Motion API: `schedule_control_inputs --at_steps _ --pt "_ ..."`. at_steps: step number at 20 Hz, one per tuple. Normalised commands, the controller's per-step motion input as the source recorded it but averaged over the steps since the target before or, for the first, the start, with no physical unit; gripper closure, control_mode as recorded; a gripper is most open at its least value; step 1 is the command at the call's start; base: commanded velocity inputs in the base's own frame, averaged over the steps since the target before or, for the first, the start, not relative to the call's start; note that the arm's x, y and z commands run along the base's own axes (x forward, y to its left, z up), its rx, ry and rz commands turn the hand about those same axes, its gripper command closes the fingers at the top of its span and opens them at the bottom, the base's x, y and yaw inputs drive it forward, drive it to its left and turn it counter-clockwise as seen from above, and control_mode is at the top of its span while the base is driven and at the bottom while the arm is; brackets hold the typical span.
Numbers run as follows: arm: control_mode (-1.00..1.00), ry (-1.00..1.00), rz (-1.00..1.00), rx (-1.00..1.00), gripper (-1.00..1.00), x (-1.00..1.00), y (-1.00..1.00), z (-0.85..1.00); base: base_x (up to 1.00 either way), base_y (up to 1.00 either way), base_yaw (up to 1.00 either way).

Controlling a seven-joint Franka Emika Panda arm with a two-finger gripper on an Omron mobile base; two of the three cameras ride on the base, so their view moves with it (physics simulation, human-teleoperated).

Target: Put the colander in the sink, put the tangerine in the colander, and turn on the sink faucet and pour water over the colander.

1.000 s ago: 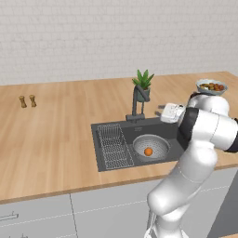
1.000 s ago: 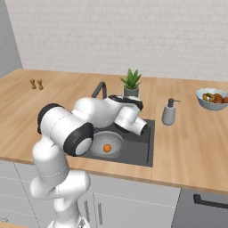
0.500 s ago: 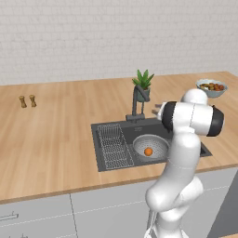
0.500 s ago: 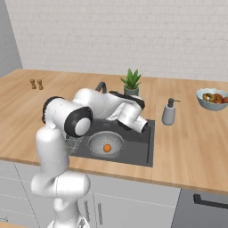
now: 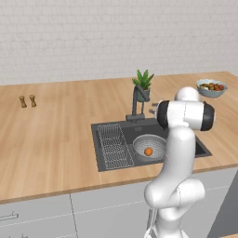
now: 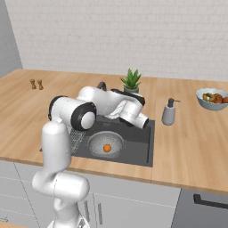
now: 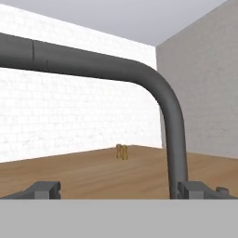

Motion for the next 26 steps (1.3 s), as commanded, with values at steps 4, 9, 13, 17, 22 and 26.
schedule_control_inputs --at_steps 4,9,13,17,22,26 --pt "-1.00 0.00 -0.01 -0.10 -1.00 0.26 0.12 -0.15 0.00 0.00 0.00" --pt "-1.00 0.00 -0.05 -0.08 -1.00 0.36 0.05 -0.19 0.00 0.00 0.00" --pt "-1.00 0.00 -0.06 -0.04 -1.00 0.28 0.00 -0.15 0.00 0.00 0.00" --pt "-1.00 0.00 -0.06 0.00 -1.00 0.26 0.00 -0.14 0.00 0.00 0.00" --pt "-1.00 0.00 -0.06 0.00 -1.00 0.33 0.00 -0.15 0.00 0.00 0.00" --pt "-1.00 0.00 -0.04 0.00 -1.00 0.33 0.00 -0.15 0.00 0.00 0.00"
